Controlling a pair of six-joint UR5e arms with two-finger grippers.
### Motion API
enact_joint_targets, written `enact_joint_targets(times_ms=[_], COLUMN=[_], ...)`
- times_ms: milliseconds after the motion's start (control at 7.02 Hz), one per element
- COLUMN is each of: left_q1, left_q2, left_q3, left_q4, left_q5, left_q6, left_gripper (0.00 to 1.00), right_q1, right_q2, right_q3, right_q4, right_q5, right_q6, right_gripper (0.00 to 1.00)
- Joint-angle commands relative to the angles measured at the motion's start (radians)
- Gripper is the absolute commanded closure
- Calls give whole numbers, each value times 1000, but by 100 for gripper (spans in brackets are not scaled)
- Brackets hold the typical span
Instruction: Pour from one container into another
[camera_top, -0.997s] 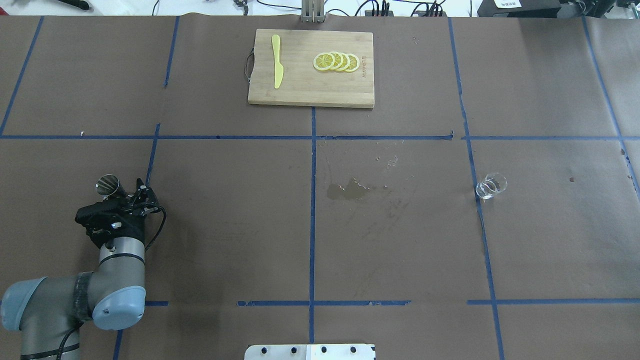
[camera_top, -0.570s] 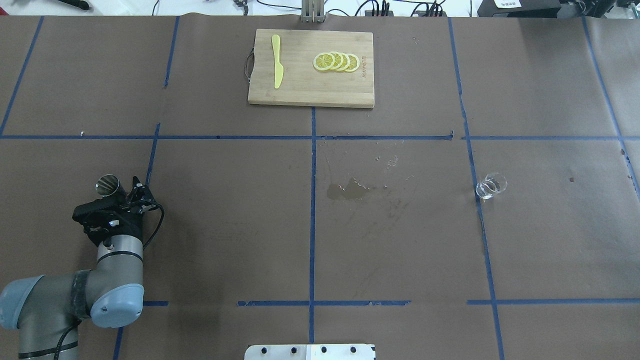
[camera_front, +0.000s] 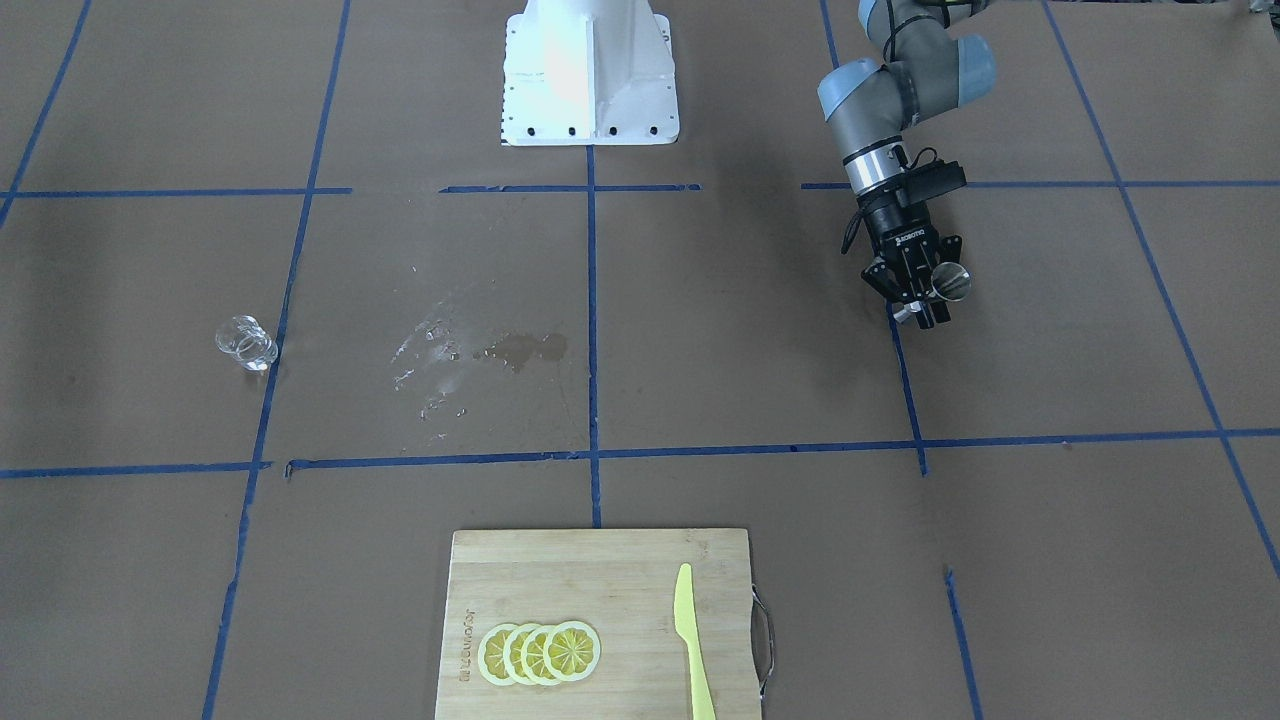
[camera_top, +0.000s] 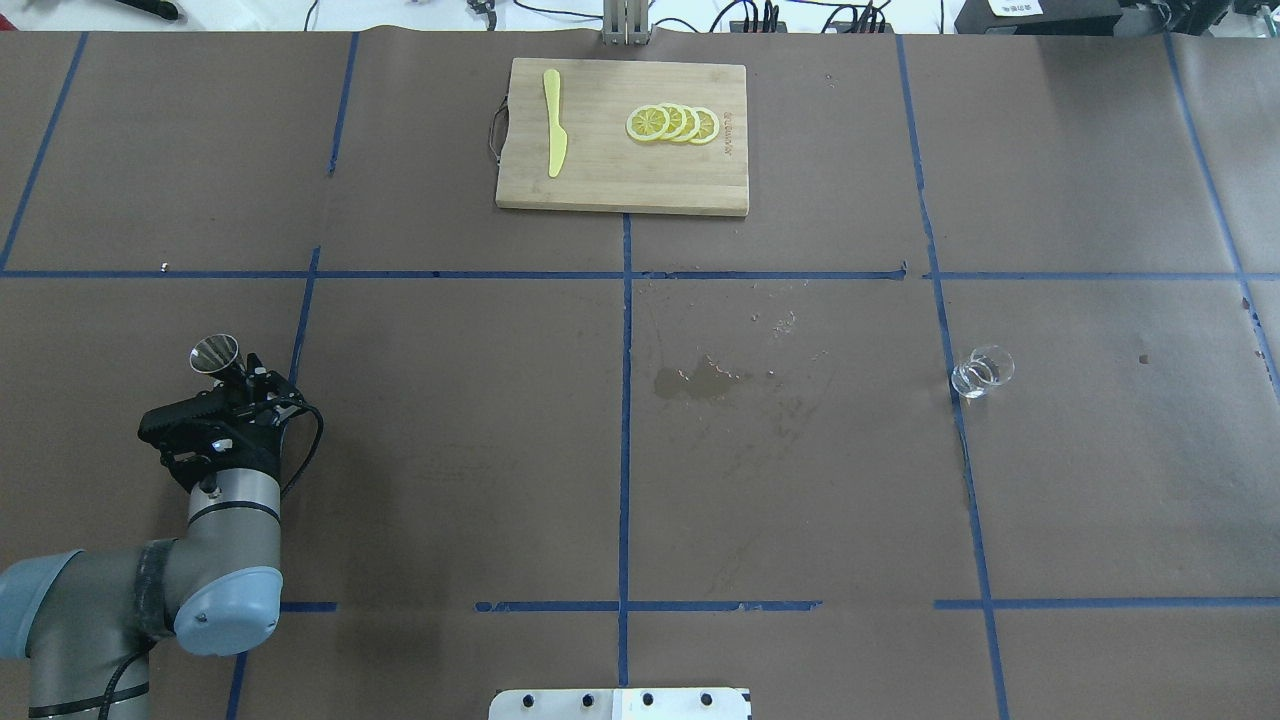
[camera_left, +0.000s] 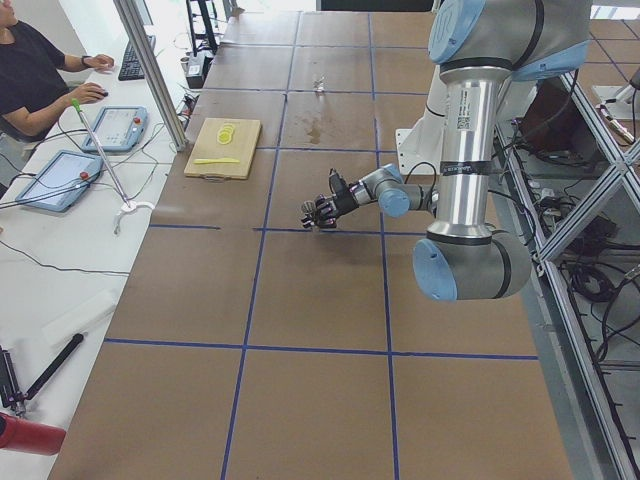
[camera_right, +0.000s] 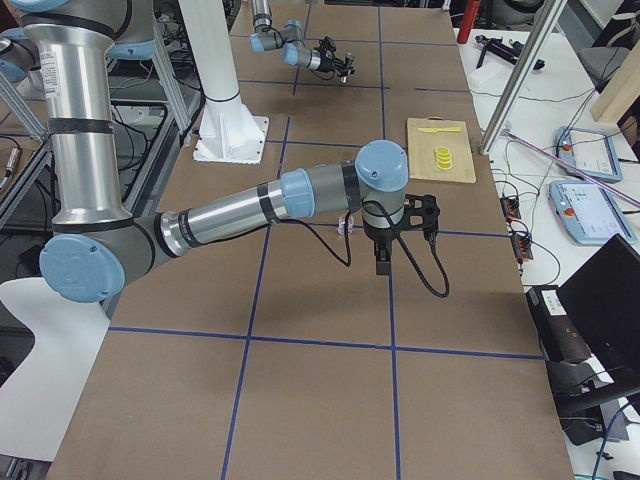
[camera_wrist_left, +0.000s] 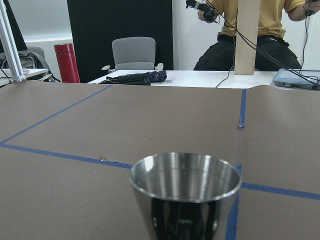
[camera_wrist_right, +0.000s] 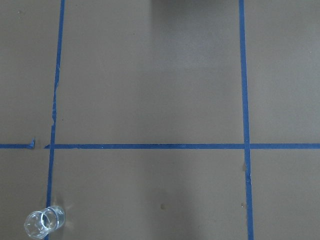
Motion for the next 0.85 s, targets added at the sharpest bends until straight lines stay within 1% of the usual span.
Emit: enact_joint_targets(times_ms=[0,285,427,570,712], left_q1=[-33,-44,-43,-43,-41], left_q2=[-1,-88,-104,-101,-107], left_q3=[-114,-118,-114,-96,-79], left_q4=[-6,-34,-56,-130,-202], left_q5=[-1,-3,-4,-6,-6], left_q6=[50,161,223,240,334], left_gripper=[100,100,100,100,100], right_q1=[-12,-107,-203,-301,-364], right_q2=[1,-7,-44,-106,-236], right_q3=[14,132,210,232,231], right_q4=[3,26,105,294,577], right_q5=[9,-31,-143,-214,-258], right_q6=[31,174,272,436,553], right_gripper=[0,0,0,0,0])
